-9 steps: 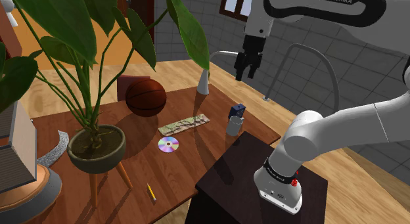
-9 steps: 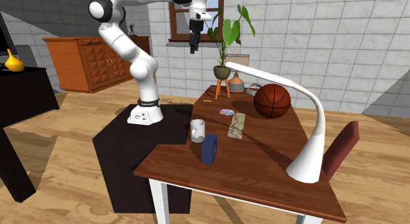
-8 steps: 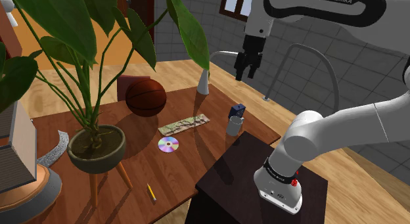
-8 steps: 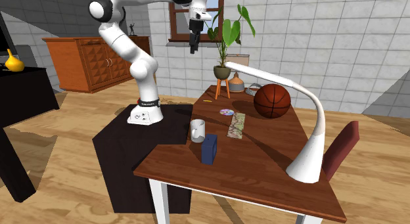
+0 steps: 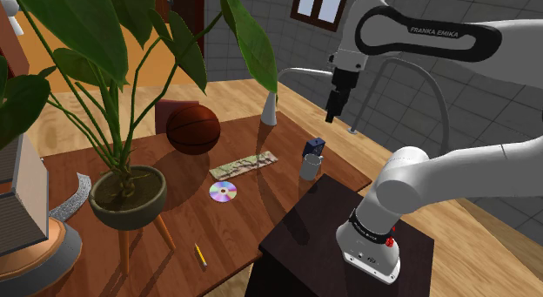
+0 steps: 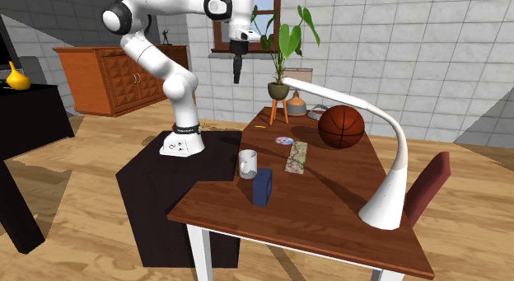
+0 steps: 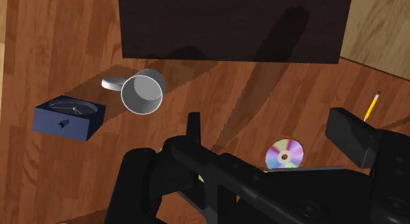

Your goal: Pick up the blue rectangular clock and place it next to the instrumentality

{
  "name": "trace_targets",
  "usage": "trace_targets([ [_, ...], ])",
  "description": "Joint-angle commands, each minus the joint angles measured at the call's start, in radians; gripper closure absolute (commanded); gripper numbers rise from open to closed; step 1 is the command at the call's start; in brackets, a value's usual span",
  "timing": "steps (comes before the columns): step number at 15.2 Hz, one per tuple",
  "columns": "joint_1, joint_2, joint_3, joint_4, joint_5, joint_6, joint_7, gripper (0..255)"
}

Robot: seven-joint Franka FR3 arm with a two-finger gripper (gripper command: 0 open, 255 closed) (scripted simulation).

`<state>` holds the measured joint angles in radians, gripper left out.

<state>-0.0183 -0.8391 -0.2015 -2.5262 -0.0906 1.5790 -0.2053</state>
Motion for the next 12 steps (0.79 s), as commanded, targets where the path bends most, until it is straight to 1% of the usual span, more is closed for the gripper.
trace_targets([
  [1,-0.002,-0.008,-0.051,-0.046,-0.051,0.047,-0.094,0],
  [7,-0.012,0.021,-0.218,-0.131,-0.199,0.196,-0.357,0],
  [12,0.002,0.121,-0.377,-0.150,-0.305,0.354,-0.575,0],
])
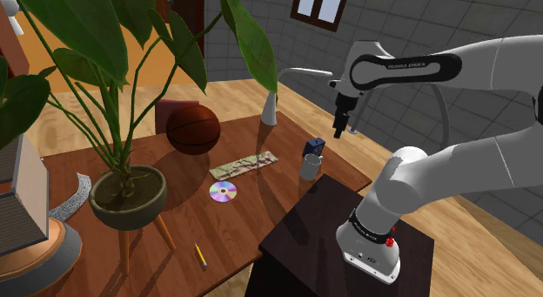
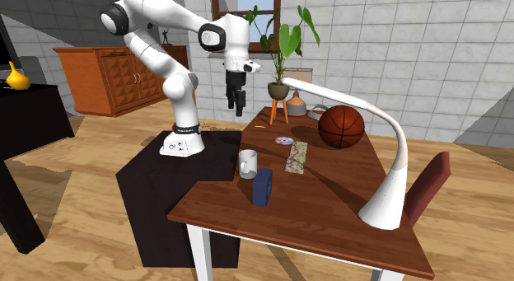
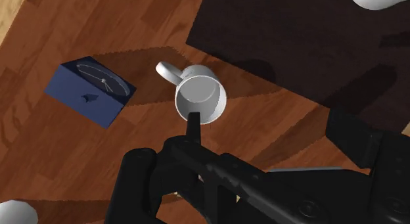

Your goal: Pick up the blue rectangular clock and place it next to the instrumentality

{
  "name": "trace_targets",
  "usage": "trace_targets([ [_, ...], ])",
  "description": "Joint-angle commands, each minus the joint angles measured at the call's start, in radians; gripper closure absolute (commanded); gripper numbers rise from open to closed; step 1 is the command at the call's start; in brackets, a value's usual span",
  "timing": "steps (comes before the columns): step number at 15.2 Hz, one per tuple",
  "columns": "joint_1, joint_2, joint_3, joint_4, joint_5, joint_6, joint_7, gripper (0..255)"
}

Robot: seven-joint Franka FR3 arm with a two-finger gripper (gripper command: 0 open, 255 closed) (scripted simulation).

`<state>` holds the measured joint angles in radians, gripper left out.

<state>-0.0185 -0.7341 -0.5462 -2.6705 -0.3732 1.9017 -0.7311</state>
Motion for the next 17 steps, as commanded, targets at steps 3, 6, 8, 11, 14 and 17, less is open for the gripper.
trace_targets([
  [3,0.031,0.107,-0.136,0.007,-0.064,0.138,-0.181,0],
  [6,0.085,0.219,-0.248,0.037,-0.076,0.251,-0.322,0],
  [8,0.138,0.304,-0.331,0.064,-0.061,0.328,-0.424,0],
  [11,0.255,0.455,-0.476,0.115,0.024,0.444,-0.611,0],
  [14,0.443,0.679,-0.666,0.175,0.286,0.554,-0.912,0],
  [17,0.384,0.999,-0.585,0.272,0.769,0.564,-1.358,0],
])
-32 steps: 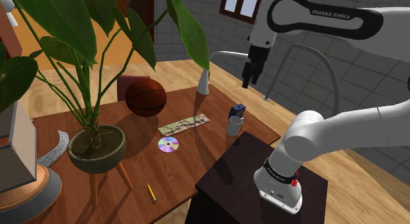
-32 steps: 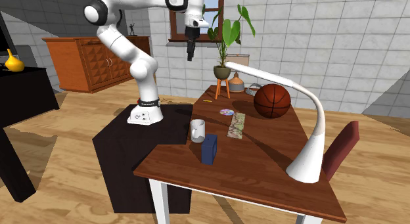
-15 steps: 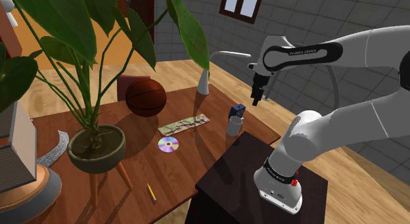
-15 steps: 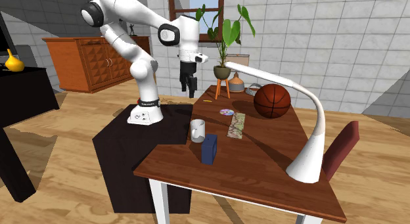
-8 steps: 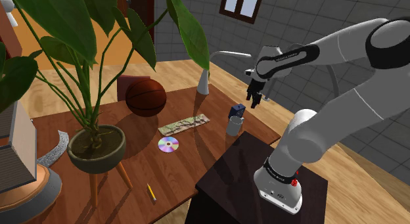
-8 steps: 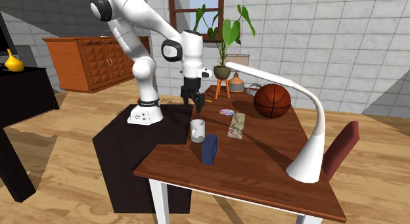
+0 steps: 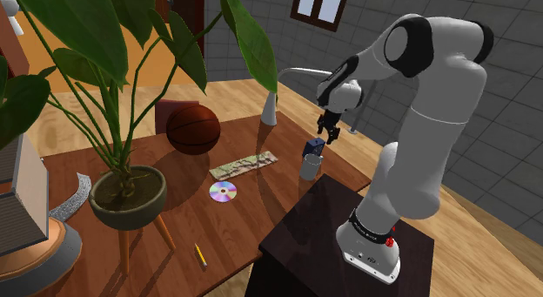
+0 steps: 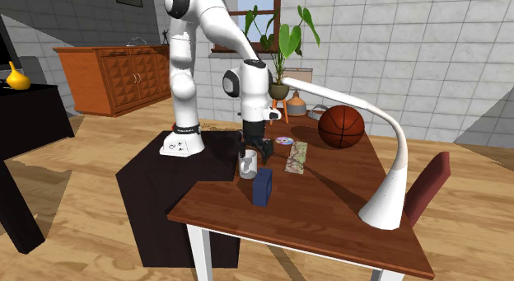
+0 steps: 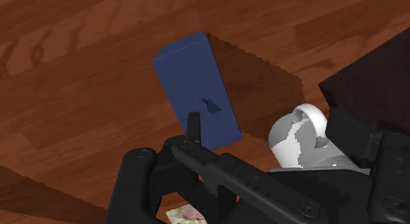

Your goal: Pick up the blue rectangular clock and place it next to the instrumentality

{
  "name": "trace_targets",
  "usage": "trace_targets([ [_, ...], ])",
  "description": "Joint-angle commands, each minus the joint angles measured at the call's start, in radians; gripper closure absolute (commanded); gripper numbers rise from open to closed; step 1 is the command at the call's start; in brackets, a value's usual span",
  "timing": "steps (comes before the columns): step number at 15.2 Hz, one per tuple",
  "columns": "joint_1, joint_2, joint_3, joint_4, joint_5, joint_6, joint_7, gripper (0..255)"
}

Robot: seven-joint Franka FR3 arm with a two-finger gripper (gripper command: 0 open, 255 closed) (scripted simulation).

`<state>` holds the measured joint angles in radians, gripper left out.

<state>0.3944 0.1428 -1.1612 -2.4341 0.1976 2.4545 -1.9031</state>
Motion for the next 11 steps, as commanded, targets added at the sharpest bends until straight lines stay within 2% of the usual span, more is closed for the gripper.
trace_targets([
  [1,-0.131,0.157,0.132,0.069,0.235,0.018,-0.242,0],
  [3,-0.252,0.242,0.253,0.139,0.323,0.018,-0.360,0],
  [4,-0.258,0.242,0.260,0.141,0.321,0.020,-0.361,0],
  [11,-0.344,0.336,0.369,0.154,0.440,0.079,-0.440,0],
])
